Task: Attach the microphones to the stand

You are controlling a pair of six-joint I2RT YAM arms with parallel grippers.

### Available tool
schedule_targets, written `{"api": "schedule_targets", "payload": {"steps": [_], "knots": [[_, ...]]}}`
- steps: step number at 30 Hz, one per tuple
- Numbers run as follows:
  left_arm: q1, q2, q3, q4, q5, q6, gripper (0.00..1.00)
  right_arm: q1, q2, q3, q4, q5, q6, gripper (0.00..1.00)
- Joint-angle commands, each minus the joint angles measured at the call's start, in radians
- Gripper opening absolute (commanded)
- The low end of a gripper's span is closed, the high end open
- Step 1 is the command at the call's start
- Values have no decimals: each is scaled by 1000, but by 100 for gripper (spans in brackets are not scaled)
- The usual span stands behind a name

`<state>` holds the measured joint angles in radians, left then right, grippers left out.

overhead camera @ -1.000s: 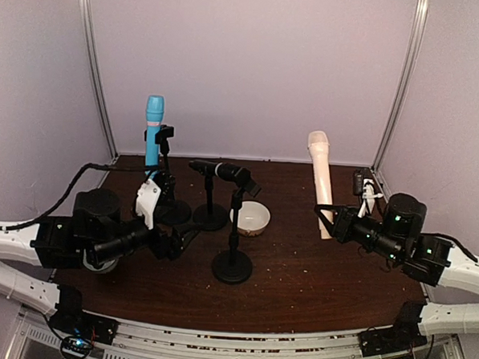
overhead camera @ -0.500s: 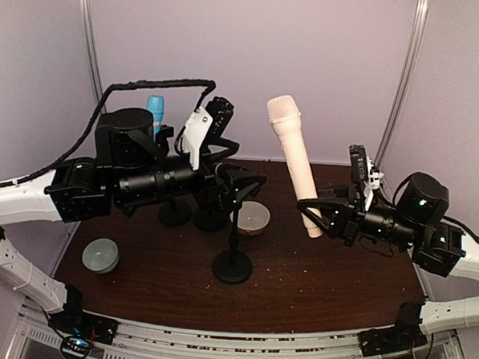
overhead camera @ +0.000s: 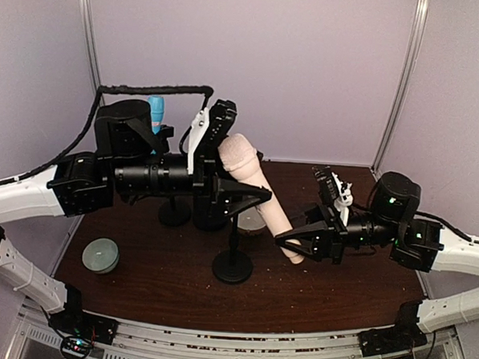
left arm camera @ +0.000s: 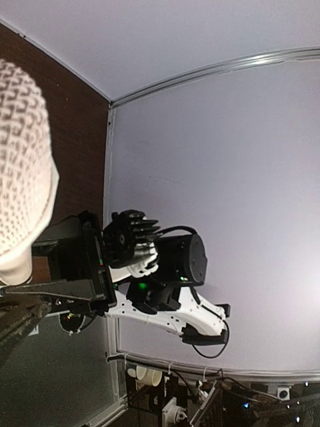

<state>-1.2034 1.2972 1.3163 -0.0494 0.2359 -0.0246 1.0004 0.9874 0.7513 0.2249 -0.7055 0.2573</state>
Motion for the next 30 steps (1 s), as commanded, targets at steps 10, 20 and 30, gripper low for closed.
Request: {"api": "schedule_targets", "payload": {"steps": [10, 20, 30], "knots": [[55, 7, -27, 201, 235, -66, 46, 6, 48, 54, 60, 1, 15, 19], [77, 48, 82, -4, 135, -96, 23, 20, 21, 202, -251, 211, -160, 54], [77, 70, 116, -44, 92, -127, 22, 26, 133, 406, -477, 242, -224, 57]]}}
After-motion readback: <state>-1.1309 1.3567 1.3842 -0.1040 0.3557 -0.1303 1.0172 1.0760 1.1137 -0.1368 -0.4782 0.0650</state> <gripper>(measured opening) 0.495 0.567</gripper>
